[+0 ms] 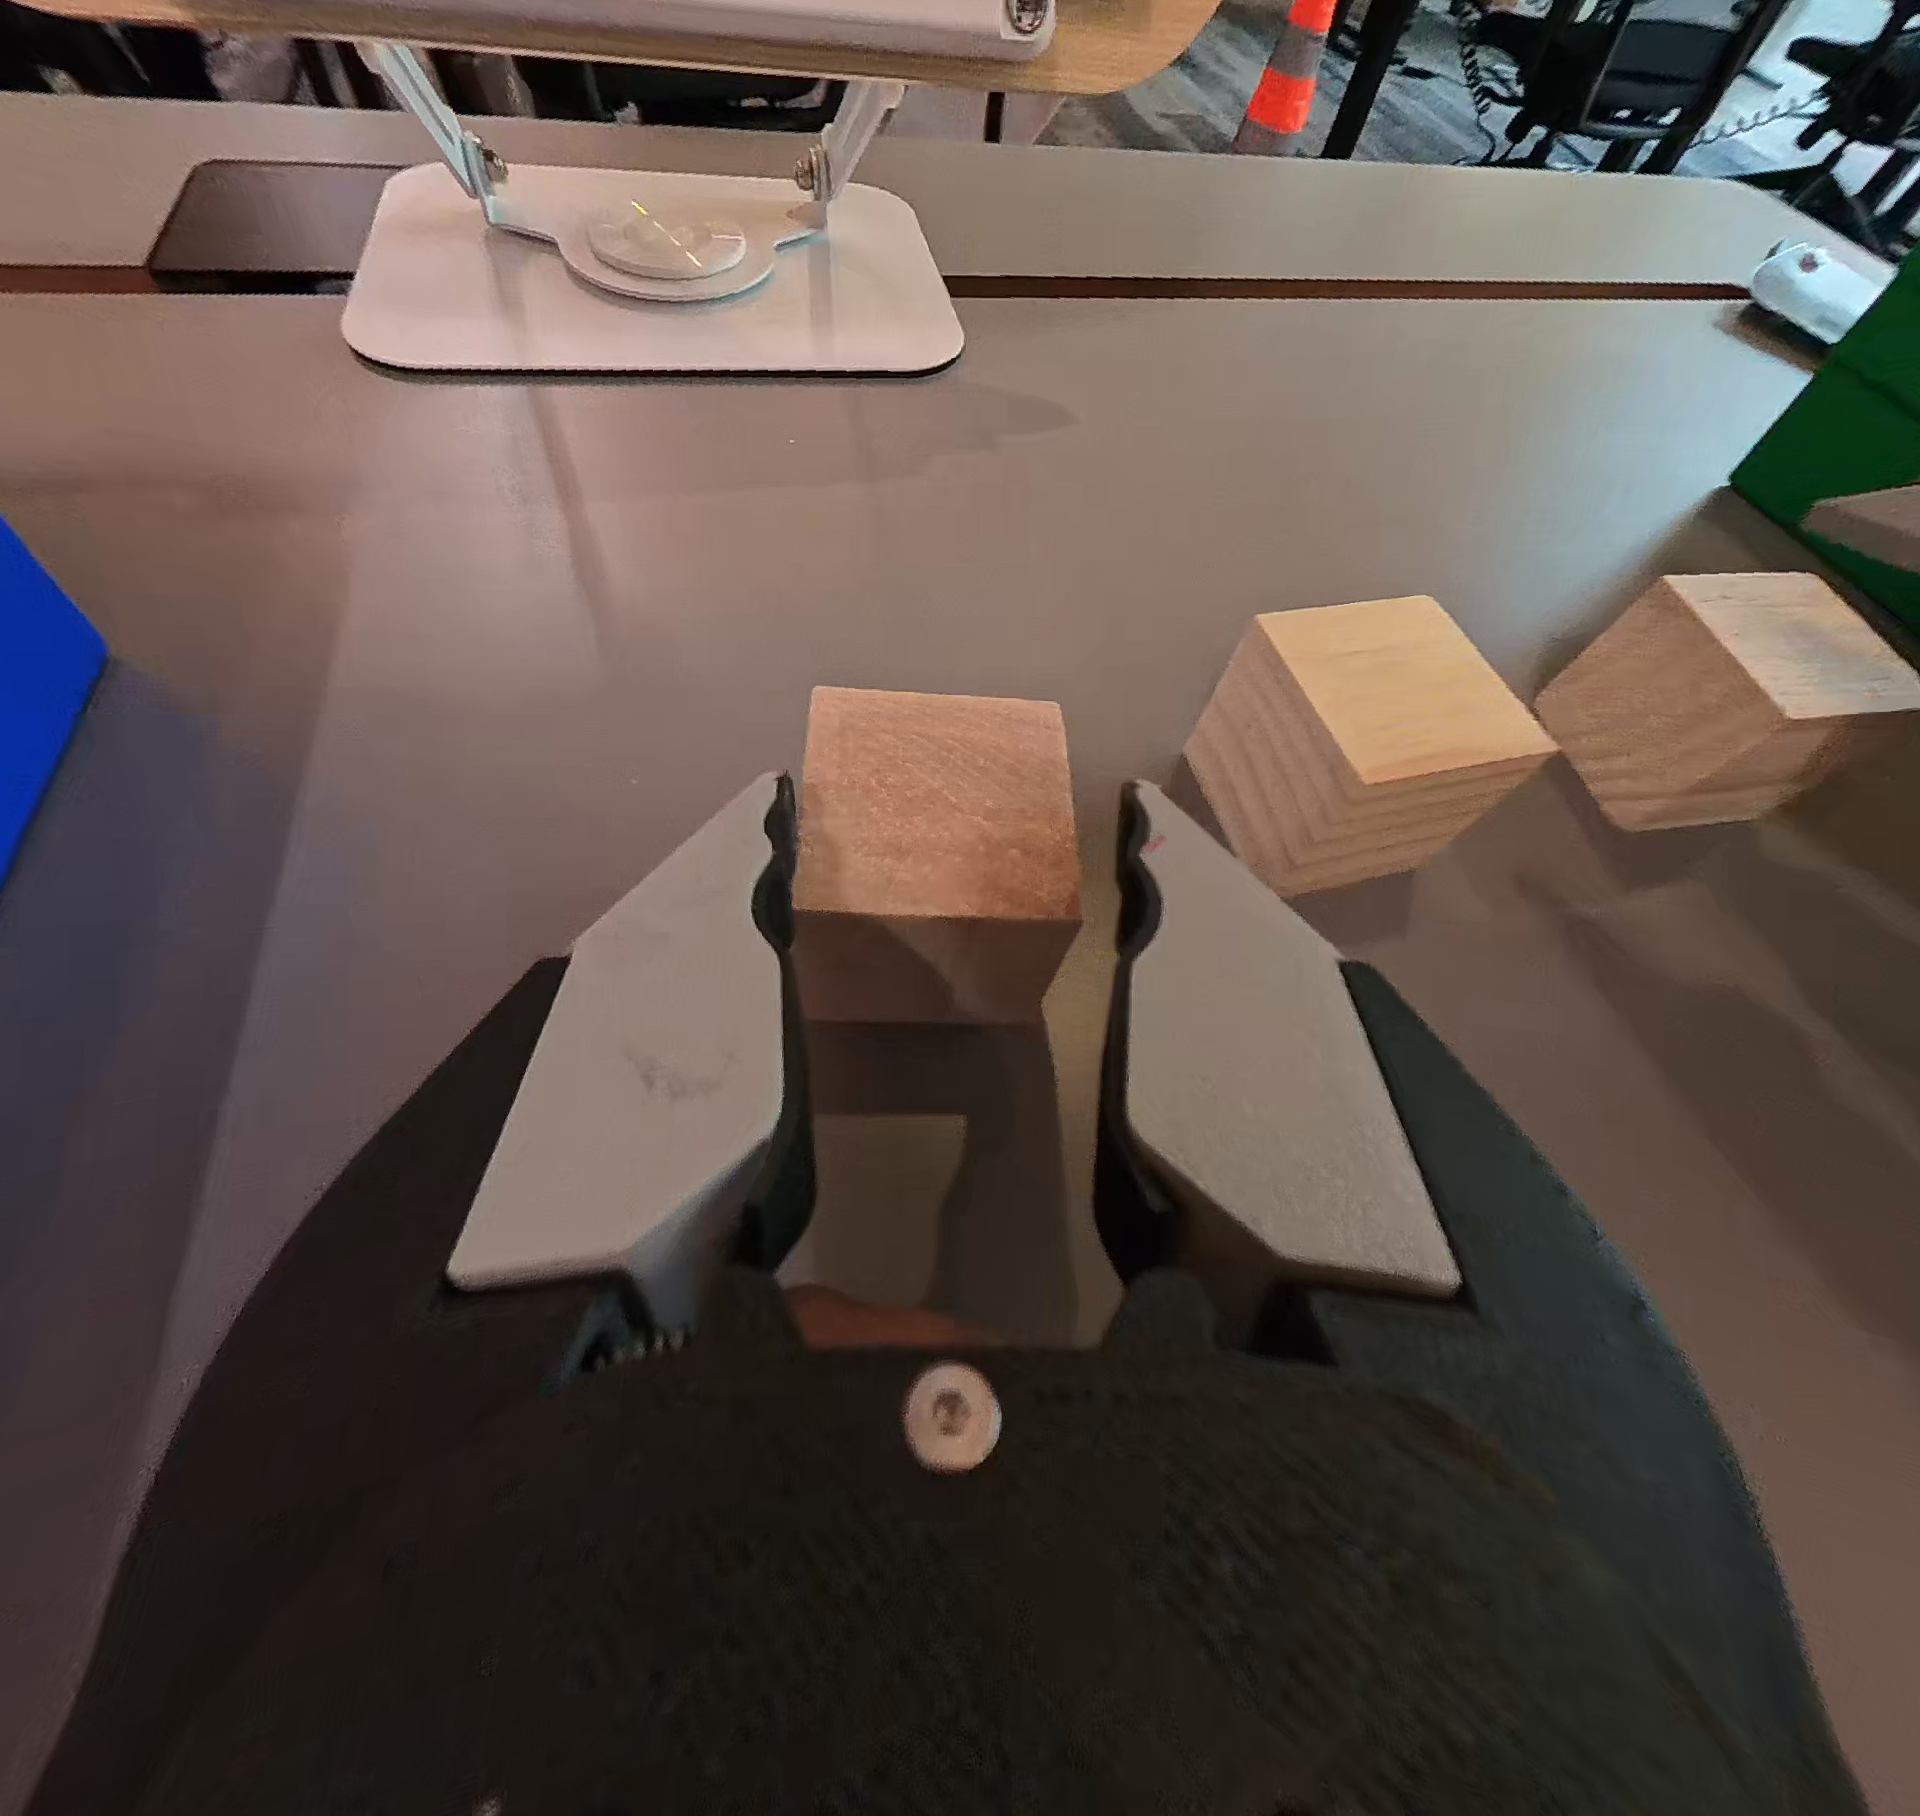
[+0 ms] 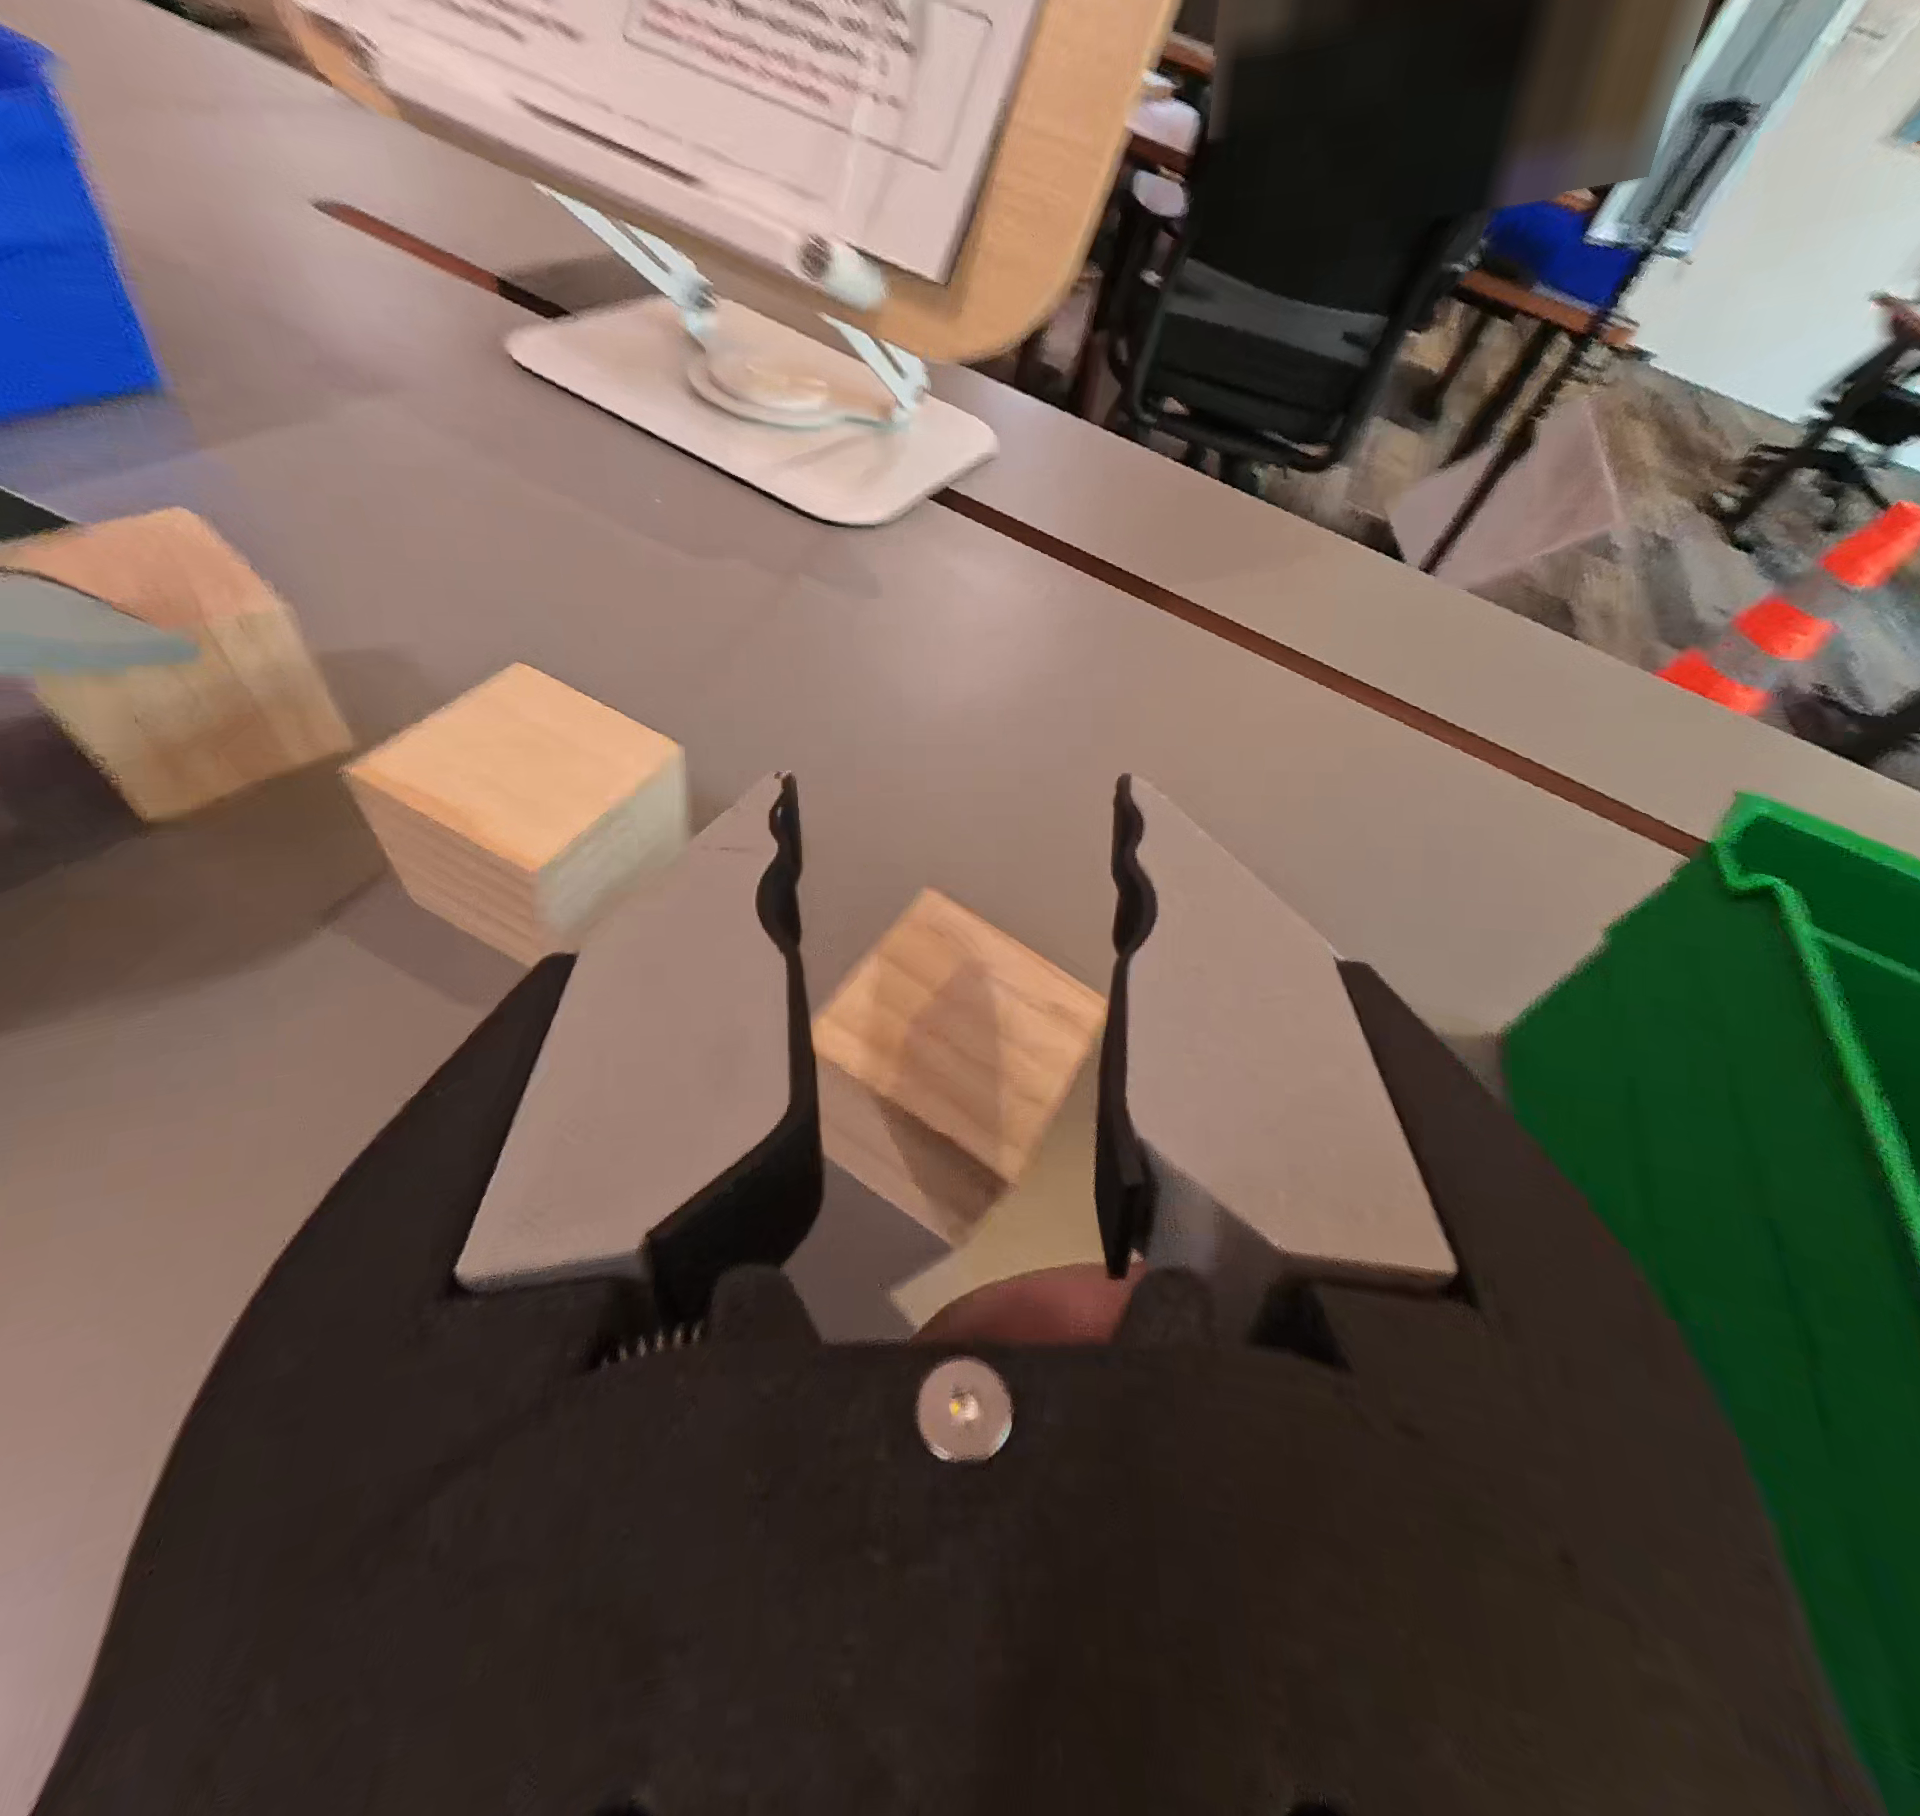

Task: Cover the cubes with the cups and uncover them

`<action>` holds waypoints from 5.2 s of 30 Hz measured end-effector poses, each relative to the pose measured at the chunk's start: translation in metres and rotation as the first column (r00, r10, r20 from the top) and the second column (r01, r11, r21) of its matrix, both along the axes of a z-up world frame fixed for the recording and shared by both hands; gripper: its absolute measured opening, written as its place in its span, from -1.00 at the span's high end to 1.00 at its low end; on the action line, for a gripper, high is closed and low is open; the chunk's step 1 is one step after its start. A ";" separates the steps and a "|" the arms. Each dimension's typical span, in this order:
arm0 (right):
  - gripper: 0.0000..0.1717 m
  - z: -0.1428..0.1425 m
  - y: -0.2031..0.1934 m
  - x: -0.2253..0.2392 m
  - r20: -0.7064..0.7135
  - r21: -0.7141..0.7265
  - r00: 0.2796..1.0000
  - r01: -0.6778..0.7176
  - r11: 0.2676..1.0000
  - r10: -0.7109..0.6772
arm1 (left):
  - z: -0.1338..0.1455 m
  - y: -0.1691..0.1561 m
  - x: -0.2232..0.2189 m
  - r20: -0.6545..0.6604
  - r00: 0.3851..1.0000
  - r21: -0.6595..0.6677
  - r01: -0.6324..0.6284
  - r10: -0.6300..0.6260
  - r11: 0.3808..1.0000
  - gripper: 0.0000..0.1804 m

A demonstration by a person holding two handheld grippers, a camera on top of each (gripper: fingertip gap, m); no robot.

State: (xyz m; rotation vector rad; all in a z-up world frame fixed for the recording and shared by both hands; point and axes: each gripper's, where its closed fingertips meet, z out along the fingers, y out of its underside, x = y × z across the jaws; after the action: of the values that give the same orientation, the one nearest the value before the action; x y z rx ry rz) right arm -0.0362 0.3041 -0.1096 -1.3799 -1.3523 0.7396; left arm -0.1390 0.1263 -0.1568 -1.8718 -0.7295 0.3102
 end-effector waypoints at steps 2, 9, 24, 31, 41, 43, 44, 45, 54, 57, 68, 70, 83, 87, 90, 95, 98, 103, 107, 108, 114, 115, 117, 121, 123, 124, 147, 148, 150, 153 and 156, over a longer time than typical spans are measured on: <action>0.35 0.002 -0.025 -0.005 -0.041 -0.072 0.995 -0.096 0.993 0.093 | 0.001 0.001 0.003 0.027 0.999 0.031 0.019 -0.020 0.999 0.27; 0.34 -0.029 -0.092 -0.020 0.050 -0.046 0.963 -0.264 0.963 0.266 | 0.000 0.000 0.007 0.029 0.999 0.027 0.031 -0.031 0.999 0.30; 0.71 -0.047 -0.106 -0.025 0.139 0.011 0.935 -0.331 0.944 0.326 | 0.000 0.001 0.008 0.025 0.999 0.017 0.037 -0.037 0.999 0.33; 0.56 -0.049 -0.096 -0.021 0.164 0.080 0.945 -0.297 0.952 0.281 | 0.000 0.001 0.006 0.040 0.999 0.029 0.035 -0.036 0.999 0.35; 0.53 -0.050 -0.081 -0.022 0.175 0.083 0.965 -0.213 0.974 0.196 | -0.001 0.005 0.002 0.045 0.999 0.024 0.021 -0.022 0.999 0.43; 0.49 -0.051 -0.084 -0.020 0.190 0.090 0.960 -0.226 0.970 0.206 | 0.000 0.005 0.003 0.052 0.998 0.042 0.027 -0.030 0.999 0.45; 0.47 -0.051 -0.086 -0.019 0.196 0.085 0.956 -0.236 0.968 0.217 | 0.002 0.004 0.002 0.056 0.998 0.058 0.020 -0.023 0.998 0.49; 0.47 -0.051 -0.090 -0.018 0.200 0.075 0.952 -0.251 0.965 0.232 | 0.003 0.002 0.000 0.060 0.998 0.074 0.009 -0.014 0.997 0.54; 0.60 -0.031 -0.081 -0.014 0.129 0.127 0.976 -0.190 0.973 0.174 | 0.006 0.004 0.004 0.007 1.000 0.058 0.023 -0.024 0.998 0.45; 0.63 -0.040 -0.069 -0.014 0.160 0.094 0.978 -0.149 0.984 0.133 | 0.006 0.005 0.004 0.010 1.000 0.058 0.028 -0.029 0.998 0.43; 0.58 -0.050 -0.091 -0.014 0.214 0.053 0.942 -0.275 0.960 0.259 | 0.009 0.004 0.005 0.001 1.000 0.077 0.031 -0.031 0.997 0.44; 0.58 -0.044 -0.084 -0.013 0.191 0.049 0.952 -0.251 0.967 0.237 | 0.008 0.004 0.006 -0.001 1.000 0.075 0.031 -0.031 0.997 0.43; 0.61 -0.044 -0.050 -0.005 0.203 -0.064 0.966 -0.153 0.986 0.163 | 0.008 0.004 0.007 -0.005 0.999 0.073 0.039 -0.038 0.997 0.41; 0.59 -0.005 -0.027 -0.002 0.007 -0.125 0.997 -0.073 0.989 0.075 | 0.009 0.004 0.007 -0.006 0.999 0.077 0.039 -0.038 0.996 0.41; 0.57 0.011 -0.001 0.006 -0.077 -0.184 0.997 0.005 0.983 -0.019 | 0.009 0.004 0.008 -0.012 0.999 0.070 0.042 -0.041 0.997 0.41; 0.57 0.013 0.007 0.008 -0.103 -0.230 0.994 0.015 0.973 -0.040 | 0.008 0.006 0.008 -0.023 0.999 0.056 0.043 -0.042 0.997 0.40; 0.57 0.010 0.000 0.005 -0.081 -0.197 0.996 0.003 0.980 -0.019 | 0.008 0.008 0.007 -0.026 0.999 0.052 0.036 -0.035 0.998 0.41; 0.59 0.007 -0.010 0.001 -0.052 -0.076 0.999 0.007 0.997 -0.011 | 0.008 0.010 0.002 -0.028 1.000 0.044 0.013 -0.012 0.999 0.51; 0.59 0.004 -0.017 -0.001 -0.043 -0.066 0.999 -0.008 0.998 0.005 | 0.006 0.015 -0.004 -0.041 0.999 0.020 -0.001 0.002 1.000 0.69; 0.59 0.004 -0.017 -0.001 -0.043 -0.065 0.999 -0.008 0.998 0.005 | 0.006 0.016 -0.005 -0.050 0.999 0.011 -0.004 0.004 1.000 0.69; 0.59 0.007 -0.013 0.001 -0.054 -0.075 0.999 -0.003 0.997 -0.001 | 0.014 0.009 0.012 -0.054 0.996 0.034 0.075 -0.073 0.997 0.25; 0.59 0.008 -0.013 0.001 -0.057 -0.077 0.998 -0.005 0.997 0.001 | 0.015 0.007 0.019 -0.033 0.994 0.055 0.108 -0.106 0.993 0.15; 0.59 0.009 -0.014 0.002 -0.061 -0.076 0.998 -0.009 0.997 0.004 | 0.012 0.002 0.021 -0.014 0.993 0.045 0.122 -0.121 0.992 0.13; 0.59 0.008 -0.018 0.001 -0.053 -0.062 0.998 -0.019 0.998 0.015 | -0.007 0.001 0.004 -0.055 0.996 -0.112 0.066 -0.073 0.992 0.32; 0.59 0.010 -0.019 0.001 -0.057 -0.047 0.998 -0.019 0.999 0.017 | -0.014 0.004 0.001 -0.061 0.996 -0.168 0.059 -0.070 0.984 0.37; 0.59 0.011 -0.018 0.001 -0.060 -0.041 0.998 -0.018 0.999 0.015 | -0.013 0.004 -0.003 -0.083 0.995 -0.180 0.034 -0.049 0.983 0.37; 0.59 0.012 -0.021 0.002 -0.062 -0.026 0.998 -0.025 0.999 0.023 | 0.004 0.007 -0.004 -0.063 0.978 -0.022 -0.200 0.198 0.980 0.30; 0.59 0.014 -0.021 0.002 -0.066 -0.022 0.998 -0.024 0.999 0.022 | 0.004 0.004 -0.006 -0.075 0.975 -0.025 -0.212 0.209 0.977 0.33; 0.60 0.015 -0.020 0.003 -0.071 -0.019 0.997 -0.022 1.000 0.021 | 0.008 0.001 -0.008 -0.091 0.972 -0.010 -0.218 0.216 0.976 0.33; 0.60 0.017 -0.020 0.004 -0.076 -0.018 0.997 -0.023 1.000 0.022 | 0.015 0.000 -0.001 -0.101 0.976 0.032 -0.192 0.194 0.981 0.31; 0.59 0.020 -0.017 0.006 -0.085 -0.009 0.996 -0.016 1.000 0.015 | 0.030 -0.002 0.018 -0.099 0.989 0.107 -0.101 0.112 0.989 0.31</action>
State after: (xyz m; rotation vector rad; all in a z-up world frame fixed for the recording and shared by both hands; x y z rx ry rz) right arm -0.0307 0.2870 -0.0895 -1.3323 -1.2954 0.8070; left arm -0.1208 0.1246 -0.1267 -1.7108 -0.7610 0.4284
